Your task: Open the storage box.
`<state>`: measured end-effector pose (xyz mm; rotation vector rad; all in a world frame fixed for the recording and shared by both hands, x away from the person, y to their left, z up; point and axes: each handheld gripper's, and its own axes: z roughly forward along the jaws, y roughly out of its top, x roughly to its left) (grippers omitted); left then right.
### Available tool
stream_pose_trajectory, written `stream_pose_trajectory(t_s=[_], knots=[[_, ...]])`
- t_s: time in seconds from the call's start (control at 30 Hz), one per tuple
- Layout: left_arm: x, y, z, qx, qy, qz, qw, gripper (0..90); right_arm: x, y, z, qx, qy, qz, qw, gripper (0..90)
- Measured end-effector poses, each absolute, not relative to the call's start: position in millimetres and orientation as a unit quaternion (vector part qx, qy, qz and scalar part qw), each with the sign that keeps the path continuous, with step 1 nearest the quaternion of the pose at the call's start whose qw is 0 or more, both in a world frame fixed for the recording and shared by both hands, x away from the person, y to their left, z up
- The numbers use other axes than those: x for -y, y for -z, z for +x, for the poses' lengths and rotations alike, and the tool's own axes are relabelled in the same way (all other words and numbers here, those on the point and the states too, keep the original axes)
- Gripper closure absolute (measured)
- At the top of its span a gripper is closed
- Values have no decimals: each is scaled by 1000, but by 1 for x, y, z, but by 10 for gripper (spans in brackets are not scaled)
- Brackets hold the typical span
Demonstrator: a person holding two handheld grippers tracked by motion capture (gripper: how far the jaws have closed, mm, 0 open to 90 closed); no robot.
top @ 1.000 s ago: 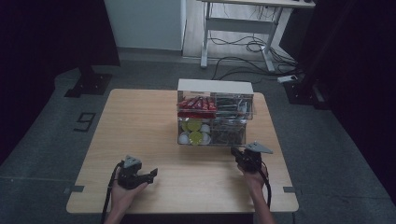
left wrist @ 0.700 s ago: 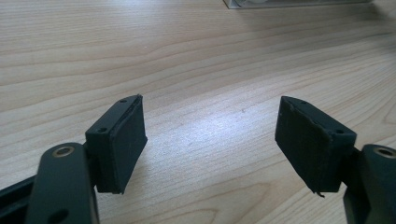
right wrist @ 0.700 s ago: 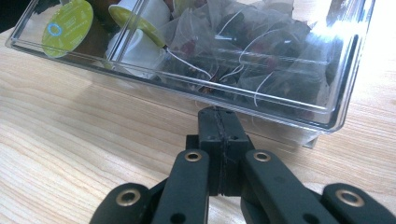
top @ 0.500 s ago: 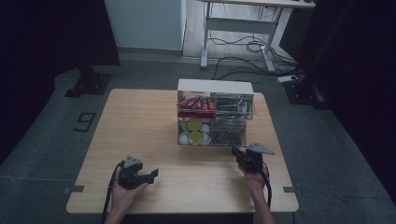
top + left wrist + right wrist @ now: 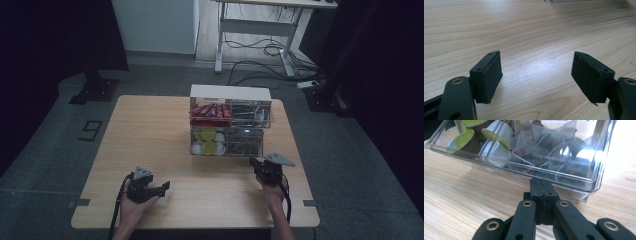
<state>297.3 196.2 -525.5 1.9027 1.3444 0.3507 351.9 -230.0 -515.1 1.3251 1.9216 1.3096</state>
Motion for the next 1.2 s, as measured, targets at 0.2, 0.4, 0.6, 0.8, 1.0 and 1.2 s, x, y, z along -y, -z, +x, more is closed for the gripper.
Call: stream_pose_trajectory(t_s=[0.2,0.4,0.6,0.8,1.0,1.2], knots=[[-195,526,297,-527,-137,746,383,247,231,514,351,-697,-478,481,232,896],[-196,526,297,-528,-137,747,381,247,231,510,350,-696,-481,480,233,896],[-196,526,297,-527,-137,747,381,247,230,505,349,-693,-486,476,237,895],[-196,526,298,-527,-136,748,380,247,229,505,350,-693,-488,475,237,896],[-197,526,298,-529,-136,747,380,247,227,502,349,-690,-493,475,236,895],[-199,525,298,-530,-137,744,382,247,226,497,351,-685,-500,473,239,895]])
